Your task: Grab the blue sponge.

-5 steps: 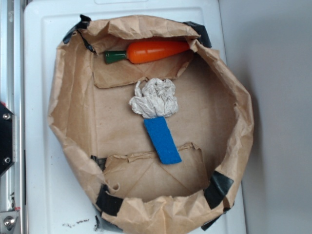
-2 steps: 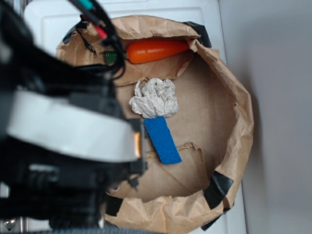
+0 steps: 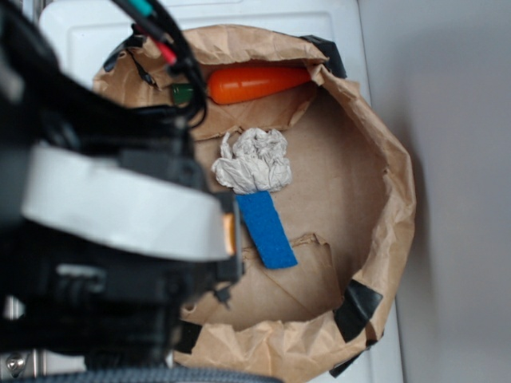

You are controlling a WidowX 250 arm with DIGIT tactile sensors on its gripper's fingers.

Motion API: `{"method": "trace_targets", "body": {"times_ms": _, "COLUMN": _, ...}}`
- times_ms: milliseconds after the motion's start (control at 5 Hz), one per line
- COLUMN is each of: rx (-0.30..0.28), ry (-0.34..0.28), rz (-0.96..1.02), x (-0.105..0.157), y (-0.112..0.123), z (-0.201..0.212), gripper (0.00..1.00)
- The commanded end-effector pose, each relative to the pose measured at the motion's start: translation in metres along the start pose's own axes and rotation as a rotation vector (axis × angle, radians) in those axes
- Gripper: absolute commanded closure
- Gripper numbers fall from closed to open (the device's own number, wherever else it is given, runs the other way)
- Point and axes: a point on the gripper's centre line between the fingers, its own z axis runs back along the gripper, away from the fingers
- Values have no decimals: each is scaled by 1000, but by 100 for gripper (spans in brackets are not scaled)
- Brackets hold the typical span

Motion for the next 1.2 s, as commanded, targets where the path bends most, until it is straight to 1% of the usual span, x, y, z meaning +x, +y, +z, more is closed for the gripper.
{"method": "trace_targets", "body": {"times_ms": 0, "rx": -15, "ry": -102, "rz": -42, "x": 21, "y": 13, "z": 0, "gripper": 0}}
{"method": "trace_targets", "body": {"times_ms": 200, "rx": -8, "ry": -228, "rz": -302, "x": 17, "y": 18, "z": -4, "gripper": 0}}
{"method": "trace_targets", "body": {"times_ms": 400, "rx": 8, "ry": -269, "rz": -388, "x": 29, "y": 24, "z": -17, "gripper": 0}}
{"method": "trace_targets", "body": {"times_ms": 600, "rx": 36, "ry": -200, "rz": -419, "x": 42, "y": 22, "z": -45, "gripper": 0}}
{"method": "trace_targets", "body": {"times_ms": 800, "rx": 115, "ry": -128, "rz": -413, "x": 52, "y": 22, "z": -76, "gripper": 0}}
{"method": "trace_targets", "body": {"times_ms": 1000, "rx": 141, "ry": -64, "rz": -442, "x": 55, "y": 24, "z": -102, "gripper": 0}}
